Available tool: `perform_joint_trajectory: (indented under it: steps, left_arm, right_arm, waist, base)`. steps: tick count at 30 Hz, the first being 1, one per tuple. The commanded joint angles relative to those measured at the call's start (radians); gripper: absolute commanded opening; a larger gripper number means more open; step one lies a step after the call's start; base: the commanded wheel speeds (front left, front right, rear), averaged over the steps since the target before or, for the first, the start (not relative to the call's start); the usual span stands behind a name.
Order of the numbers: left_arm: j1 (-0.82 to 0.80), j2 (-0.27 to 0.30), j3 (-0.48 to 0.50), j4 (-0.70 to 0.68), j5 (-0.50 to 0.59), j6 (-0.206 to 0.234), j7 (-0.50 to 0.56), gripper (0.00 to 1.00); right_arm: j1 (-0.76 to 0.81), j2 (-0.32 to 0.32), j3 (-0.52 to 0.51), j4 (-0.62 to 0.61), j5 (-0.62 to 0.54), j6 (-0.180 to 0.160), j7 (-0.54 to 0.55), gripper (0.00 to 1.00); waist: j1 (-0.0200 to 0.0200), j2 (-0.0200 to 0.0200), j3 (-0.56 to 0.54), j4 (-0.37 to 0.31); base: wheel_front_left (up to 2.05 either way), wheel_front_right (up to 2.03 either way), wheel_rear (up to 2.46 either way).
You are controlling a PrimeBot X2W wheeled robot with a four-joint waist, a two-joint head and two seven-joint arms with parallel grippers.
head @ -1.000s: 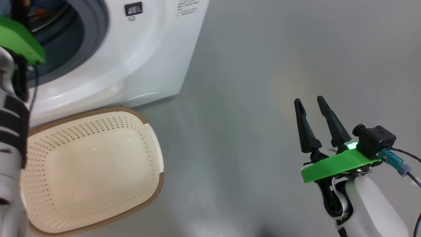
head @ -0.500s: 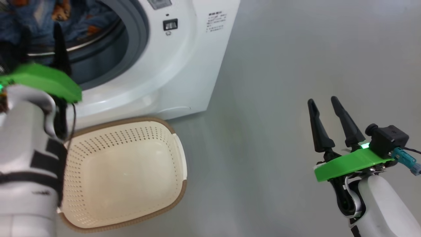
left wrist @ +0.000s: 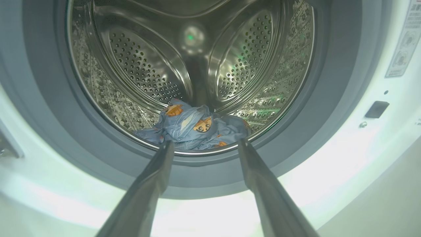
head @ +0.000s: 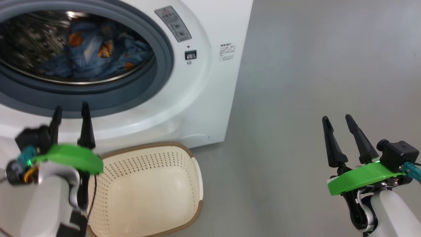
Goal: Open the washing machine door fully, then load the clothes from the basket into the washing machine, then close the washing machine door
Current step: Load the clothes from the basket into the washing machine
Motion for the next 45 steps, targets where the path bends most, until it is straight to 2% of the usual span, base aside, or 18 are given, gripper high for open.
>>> perform_joint_trajectory:
  steps: [1,13,21,32,45]
  left_arm:
    - [0.023,0.029,0.035,-0.037,0.012,-0.005,-0.006,1.0]
    - [0.264,-0.011,0.095,-0.165,0.047,-0.029,-0.006,1.0]
    - [0.346,-0.045,0.129,-0.226,0.064,-0.033,-0.006,1.0]
    - [0.379,-0.075,0.148,-0.256,0.08,-0.035,-0.006,1.0]
    - [0.392,-0.086,0.153,-0.284,0.068,-0.036,-0.006,1.0]
  right_arm:
    - [0.004,-0.019,0.009,-0.019,0.013,0.007,-0.008,1.0]
    - [0.058,-0.046,0.03,0.0,0.02,0.007,-0.008,1.0]
    - [0.075,-0.059,0.039,0.001,0.019,0.007,-0.008,1.0]
    - [0.084,-0.065,0.041,0.004,0.016,0.007,-0.008,1.0]
    - [0.083,-0.064,0.048,0.007,0.016,0.007,-0.008,1.0]
  waist:
    - [0.0,0.0,-0.049,0.027]
    - [0.0,0.0,-0.164,0.08]
    - [0.0,0.0,-0.187,0.12]
    - [0.0,0.0,-0.193,0.15]
    - [0.0,0.0,-0.204,0.147]
  base:
    - [0.0,0.0,0.0]
    - [0.0,0.0,0.0]
    - [0.0,0.0,0.0]
    - [0.0,0.0,0.0]
    - [0.0,0.0,0.0]
